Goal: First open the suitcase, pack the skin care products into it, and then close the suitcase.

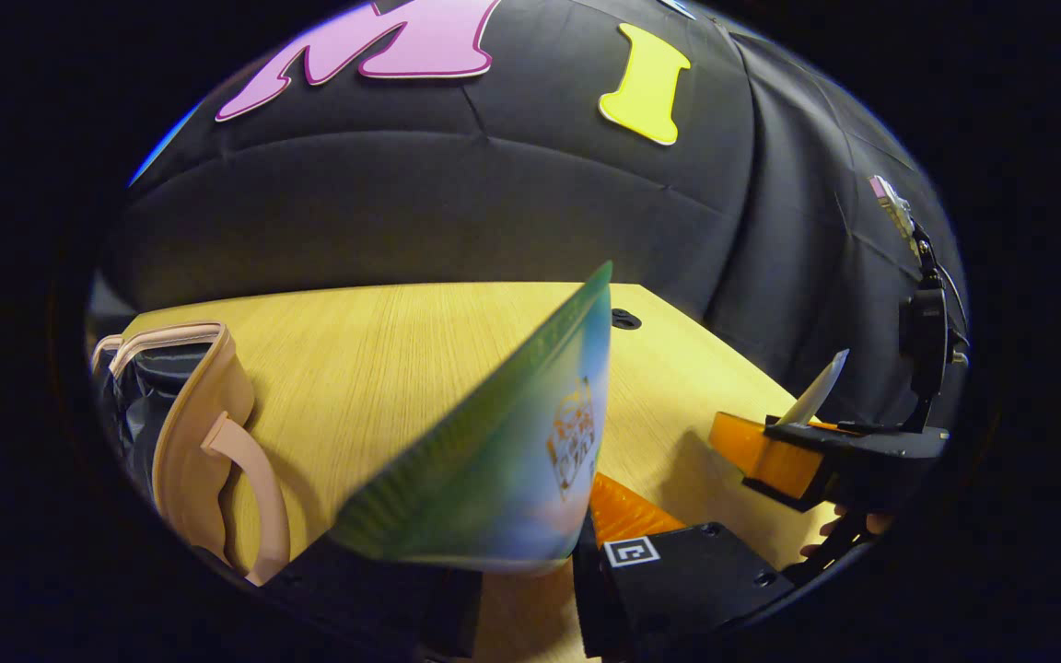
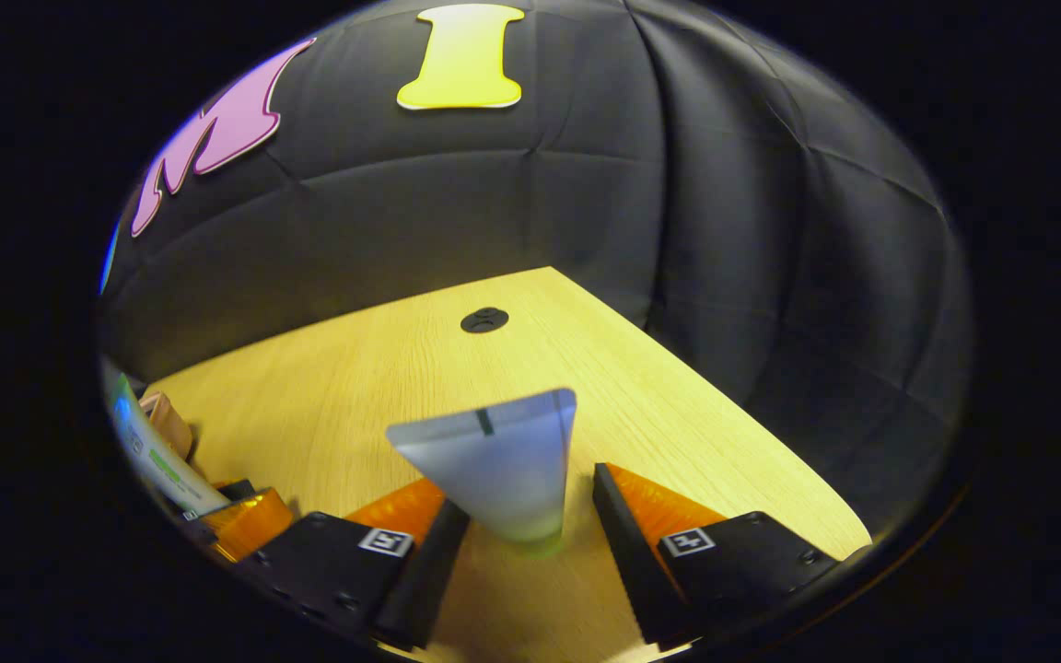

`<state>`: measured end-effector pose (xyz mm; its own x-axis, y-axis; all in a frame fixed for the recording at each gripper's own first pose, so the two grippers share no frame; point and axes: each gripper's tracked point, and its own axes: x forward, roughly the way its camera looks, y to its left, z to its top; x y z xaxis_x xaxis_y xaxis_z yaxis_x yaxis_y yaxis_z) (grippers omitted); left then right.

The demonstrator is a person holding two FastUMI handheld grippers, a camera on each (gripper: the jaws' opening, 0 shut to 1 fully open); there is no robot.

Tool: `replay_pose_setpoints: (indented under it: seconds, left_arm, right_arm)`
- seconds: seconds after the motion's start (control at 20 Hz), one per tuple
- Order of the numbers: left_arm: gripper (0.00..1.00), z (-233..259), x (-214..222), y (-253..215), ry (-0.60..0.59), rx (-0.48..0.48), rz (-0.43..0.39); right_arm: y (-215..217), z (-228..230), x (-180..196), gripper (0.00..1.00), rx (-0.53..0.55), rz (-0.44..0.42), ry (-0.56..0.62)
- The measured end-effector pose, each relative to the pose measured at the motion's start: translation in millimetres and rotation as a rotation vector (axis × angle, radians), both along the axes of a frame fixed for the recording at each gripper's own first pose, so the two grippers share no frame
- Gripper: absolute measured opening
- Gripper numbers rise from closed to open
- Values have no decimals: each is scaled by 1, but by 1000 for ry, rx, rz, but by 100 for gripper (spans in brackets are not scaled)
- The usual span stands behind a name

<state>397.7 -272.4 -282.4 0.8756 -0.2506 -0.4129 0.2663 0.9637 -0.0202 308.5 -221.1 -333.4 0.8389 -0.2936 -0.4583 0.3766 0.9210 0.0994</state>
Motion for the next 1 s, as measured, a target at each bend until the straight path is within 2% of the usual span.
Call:
replay_pose_setpoints:
  seconds: [0.1,0.15,0.2,0.35,0.4,0.45,0.55,0.6,0.65,0.7,0.75,1.0]
  left_arm:
    - [43,-1,1,-1,0,7,-3]
    - [43,0,1,-1,0,7,-3]
    - [43,0,1,-1,-1,3,-3]
    - [43,0,0,-2,2,-18,-20]
    - [43,1,-1,-4,5,-24,-32]
    - [43,0,-2,-6,7,-31,-44]
    - [43,2,-3,-5,-1,-46,-50]
    - [43,4,-6,-3,-12,-59,-47]
    - [43,5,-9,0,0,-66,-39]
    - [43,7,-12,5,4,-71,-27]
    - [43,15,-16,12,-4,-74,-17]
    - [43,92,-60,66,-105,-84,36]
  right_arm:
    - [-2,0,2,66,-15,0,3]
    - [-2,-3,-2,46,-18,-4,22]
    - [1,-3,-1,39,-16,11,21]
    - [14,17,-11,35,-27,68,-13]
    - [19,28,-14,41,-53,90,-30]
    - [22,37,-18,30,-75,106,-44]
    - [32,53,-32,40,-81,137,-55]
    - [37,62,-39,35,-77,147,-62]
    - [41,74,-46,35,-75,155,-79]
    - [45,86,-53,40,-83,164,-96]
    - [48,96,-61,35,-92,172,-105]
    - [84,134,-105,35,-75,250,-82]
